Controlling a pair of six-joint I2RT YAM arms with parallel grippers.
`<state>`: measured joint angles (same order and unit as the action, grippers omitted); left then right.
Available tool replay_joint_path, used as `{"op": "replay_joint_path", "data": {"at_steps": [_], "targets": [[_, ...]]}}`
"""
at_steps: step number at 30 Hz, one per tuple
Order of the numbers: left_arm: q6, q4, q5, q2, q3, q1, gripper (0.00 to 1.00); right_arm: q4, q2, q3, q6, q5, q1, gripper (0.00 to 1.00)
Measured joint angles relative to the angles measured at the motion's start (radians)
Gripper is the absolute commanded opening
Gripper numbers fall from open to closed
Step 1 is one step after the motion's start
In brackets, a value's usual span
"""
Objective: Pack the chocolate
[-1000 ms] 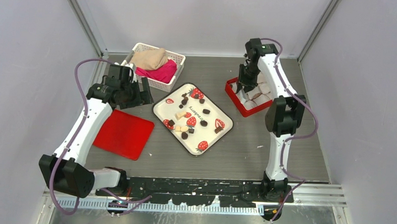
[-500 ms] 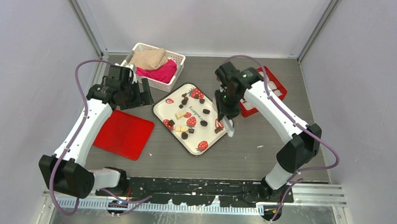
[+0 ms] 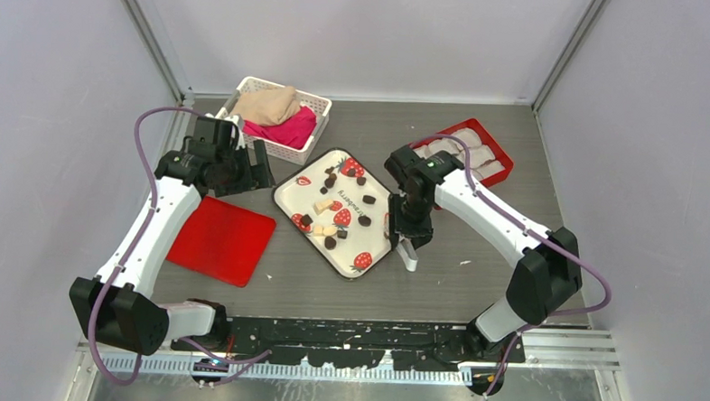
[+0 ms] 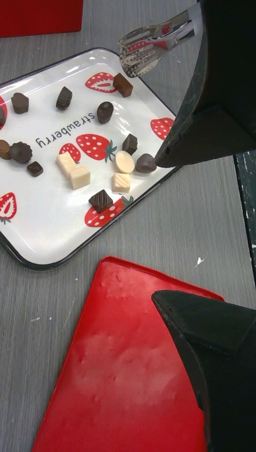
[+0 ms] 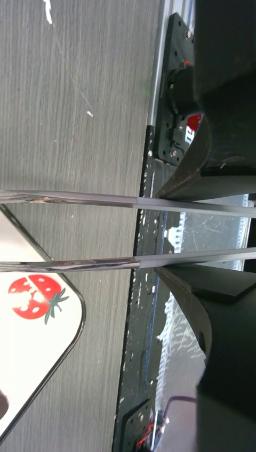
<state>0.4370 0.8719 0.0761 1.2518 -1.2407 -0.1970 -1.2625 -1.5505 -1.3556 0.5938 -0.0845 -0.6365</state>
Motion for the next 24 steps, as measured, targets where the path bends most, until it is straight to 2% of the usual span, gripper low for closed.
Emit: {"op": "replay_joint_path", "data": {"at_steps": [8, 24], "targets": [[-0.001, 0.000, 0.000, 0.000, 0.002, 0.000, 0.85, 0.081, -0.029, 0.016, 0.039, -0.022, -0.002, 0.51], [-0.010, 0.000, 0.000, -0.001, 0.002, 0.000, 0.85, 0.098, -0.080, 0.025, 0.060, 0.021, -0.016, 0.52]]}}
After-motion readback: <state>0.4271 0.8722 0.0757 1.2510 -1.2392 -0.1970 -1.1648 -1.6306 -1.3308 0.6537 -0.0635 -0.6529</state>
